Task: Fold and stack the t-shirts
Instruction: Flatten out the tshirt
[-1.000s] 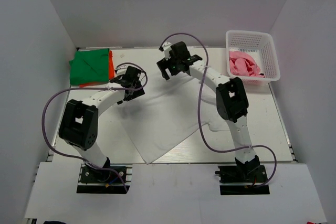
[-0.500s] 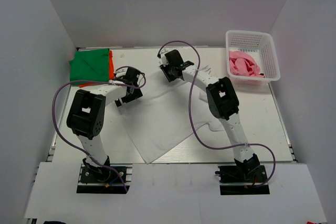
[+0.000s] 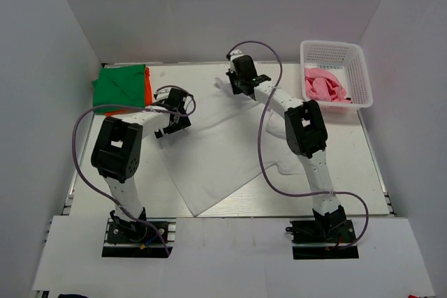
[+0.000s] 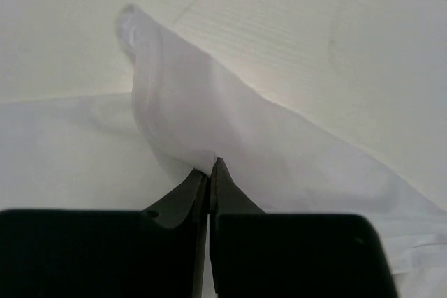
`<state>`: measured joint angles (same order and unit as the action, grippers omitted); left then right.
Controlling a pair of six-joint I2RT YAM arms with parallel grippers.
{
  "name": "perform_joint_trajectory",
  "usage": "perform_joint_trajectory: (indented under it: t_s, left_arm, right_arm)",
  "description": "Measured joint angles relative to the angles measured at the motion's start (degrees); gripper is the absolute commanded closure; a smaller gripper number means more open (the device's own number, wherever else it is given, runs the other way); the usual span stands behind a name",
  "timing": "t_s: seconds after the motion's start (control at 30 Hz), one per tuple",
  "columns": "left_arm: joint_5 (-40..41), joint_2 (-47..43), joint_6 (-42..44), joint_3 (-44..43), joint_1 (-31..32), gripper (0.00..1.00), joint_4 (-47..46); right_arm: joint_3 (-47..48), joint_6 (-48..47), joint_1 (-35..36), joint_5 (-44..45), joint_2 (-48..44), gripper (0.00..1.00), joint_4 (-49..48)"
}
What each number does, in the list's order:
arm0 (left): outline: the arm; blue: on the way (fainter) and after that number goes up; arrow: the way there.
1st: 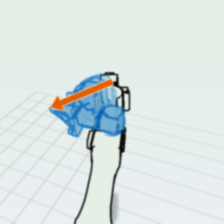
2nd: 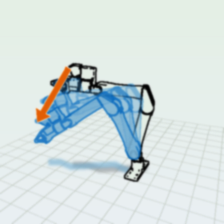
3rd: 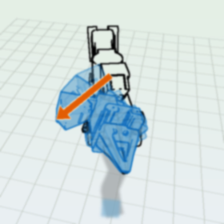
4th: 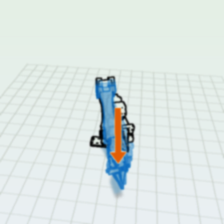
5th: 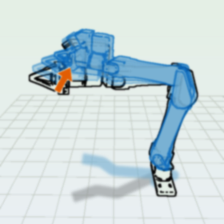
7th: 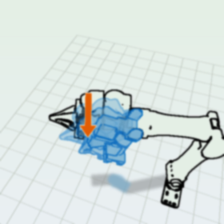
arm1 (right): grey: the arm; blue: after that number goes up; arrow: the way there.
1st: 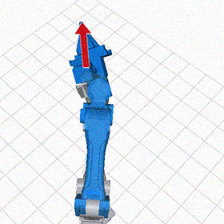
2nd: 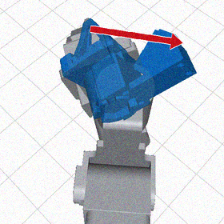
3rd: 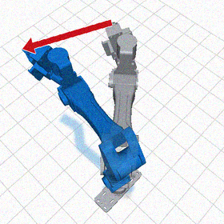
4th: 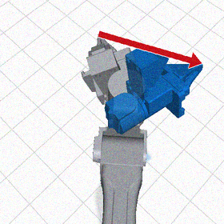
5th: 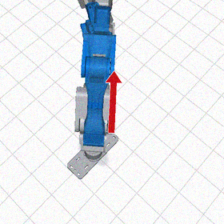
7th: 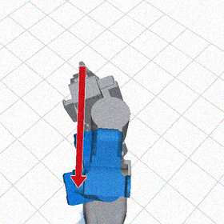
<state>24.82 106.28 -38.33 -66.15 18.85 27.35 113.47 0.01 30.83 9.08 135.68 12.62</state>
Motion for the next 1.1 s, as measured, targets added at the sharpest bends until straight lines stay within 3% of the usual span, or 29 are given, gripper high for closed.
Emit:
perform_joint_trajectory:
  t_s: [0.23, 0.33, 0.4, 0.47, 0.67, 0.93, 1.03, 1.1]
  left_arm:
    - [-0.1, 4.1, 4.4, -5.1, 0.0, 0.00, -1.6]
    - [-0.2, 5.6, 6.8, -7.0, 0.0, 0.00, -2.4]
    - [-0.3, 6.7, 8.5, -8.6, 0.0, 0.00, -2.6]
    - [-0.3, 8.0, 10.1, -10.5, 0.0, 0.00, -2.5]
    - [-0.4, 14.0, 14.2, -19.5, 0.0, 0.00, -1.6]
    - [0.2, 30.4, 16.0, -46.4, -0.7, 0.00, 6.3]
    - [0.1, 37.3, 15.7, -58.5, -1.9, 0.00, 10.6]
    - [-0.4, 39.1, 15.3, -62.0, -2.9, 0.00, 11.7]
  right_arm:
    - [3.8, 1.8, -6.4, 5.8, 1.3, 0.88, -4.6]
    - [8.1, 2.1, -9.5, 10.1, 4.5, 0.59, -9.4]
    - [11.3, 2.2, -11.3, 11.8, 7.3, 0.27, -13.2]
    - [12.5, 2.2, -13.0, 12.3, 8.8, 0.10, -15.9]
    - [8.9, 1.2, -15.2, 9.9, 6.3, 0.10, -16.0]
    - [-21.4, 2.6, -10.9, -1.5, -21.5, 0.10, -7.1]
    - [-31.6, 3.1, -8.8, -2.9, -31.5, 0.10, -5.9]
    - [-37.2, 3.5, -7.8, -2.6, -36.0, 0.10, -4.8]
